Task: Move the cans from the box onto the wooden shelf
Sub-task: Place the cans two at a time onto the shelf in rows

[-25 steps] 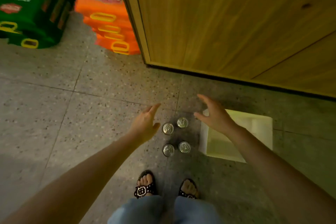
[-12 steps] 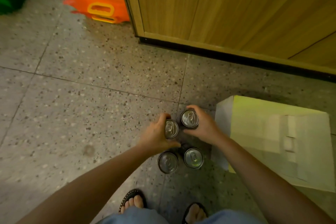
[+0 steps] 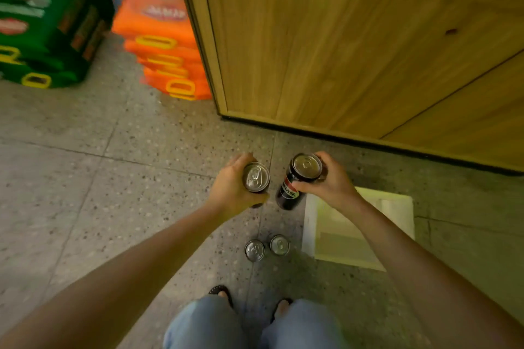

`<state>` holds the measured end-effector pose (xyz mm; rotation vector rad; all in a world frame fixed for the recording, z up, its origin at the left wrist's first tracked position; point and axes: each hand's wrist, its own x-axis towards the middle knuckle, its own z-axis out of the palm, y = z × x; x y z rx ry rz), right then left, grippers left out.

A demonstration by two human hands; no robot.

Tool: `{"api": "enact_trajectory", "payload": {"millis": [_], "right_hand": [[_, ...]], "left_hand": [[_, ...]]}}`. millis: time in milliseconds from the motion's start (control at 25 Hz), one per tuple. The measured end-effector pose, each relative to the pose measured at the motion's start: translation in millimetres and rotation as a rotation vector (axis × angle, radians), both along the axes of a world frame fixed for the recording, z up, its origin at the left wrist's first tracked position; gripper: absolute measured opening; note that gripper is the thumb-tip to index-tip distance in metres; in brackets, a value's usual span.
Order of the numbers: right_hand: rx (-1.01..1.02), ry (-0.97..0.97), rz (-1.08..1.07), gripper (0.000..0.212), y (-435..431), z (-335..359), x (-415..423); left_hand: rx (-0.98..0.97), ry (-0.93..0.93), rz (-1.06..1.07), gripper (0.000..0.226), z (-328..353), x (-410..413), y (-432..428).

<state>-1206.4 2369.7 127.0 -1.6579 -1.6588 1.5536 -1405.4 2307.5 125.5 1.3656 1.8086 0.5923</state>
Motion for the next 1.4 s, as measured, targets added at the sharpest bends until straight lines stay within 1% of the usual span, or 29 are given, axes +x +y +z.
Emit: {"api": "enact_trajectory", "payload": {"millis": [120, 200, 320, 400, 520, 640, 720, 760, 800, 880, 920, 1040, 1200, 1320, 1400], "right_hand": [[-0.034, 0.056, -0.024, 0.057, 4, 141, -9], [-0.022, 0.074, 0.001, 0.057, 4, 231, -13], [0.02, 0.099, 0.017, 0.054, 6, 357, -13], [0.045, 0.109, 0.003, 0.059, 8, 431, -12], [0.132, 0.108, -0.004, 0.064, 16, 526, -6], [0.248, 0.106, -0.012, 0.069, 34, 599, 6], [0.337, 0.149, -0.044, 0.059, 58, 643, 18], [0.366, 0.183, -0.051, 0.054, 71, 662, 24], [0.389, 0.222, -0.055, 0.058, 85, 679, 29], [0.43, 0.274, -0.074, 0.075, 117, 709, 38], [0.458, 0.295, -0.076, 0.076, 135, 721, 42], [0.507, 0.342, -0.031, 0.061, 184, 743, 50], [0.51, 0.338, -0.039, 0.057, 240, 744, 54], [0.528, 0.373, -0.04, 0.047, 268, 733, 51], [0.53, 0.391, -0.061, 0.047, 282, 725, 48]], "left_hand": [[0.024, -0.043, -0.027, 0.055, 139, -6, 10], [0.045, -0.063, -0.037, 0.053, 230, -8, 13], [0.129, -0.083, -0.054, 0.05, 356, -11, 18], [0.197, -0.089, -0.079, 0.054, 429, -11, 26], [0.297, -0.106, -0.128, 0.062, 524, -7, 44], [0.41, -0.14, -0.14, 0.062, 601, 8, 68], [0.492, -0.17, -0.133, 0.057, 646, 22, 90], [0.521, -0.185, -0.128, 0.055, 665, 28, 102], [0.544, -0.198, -0.127, 0.054, 683, 34, 116], [0.562, -0.209, -0.127, 0.053, 715, 46, 147], [0.563, -0.212, -0.123, 0.053, 727, 51, 164], [0.59, -0.244, -0.082, 0.052, 746, 62, 212], [0.588, -0.276, -0.02, 0.054, 747, 65, 276], [0.564, -0.265, 0.012, 0.055, 739, 67, 312], [0.539, -0.262, 0.024, 0.057, 733, 68, 330]]}}
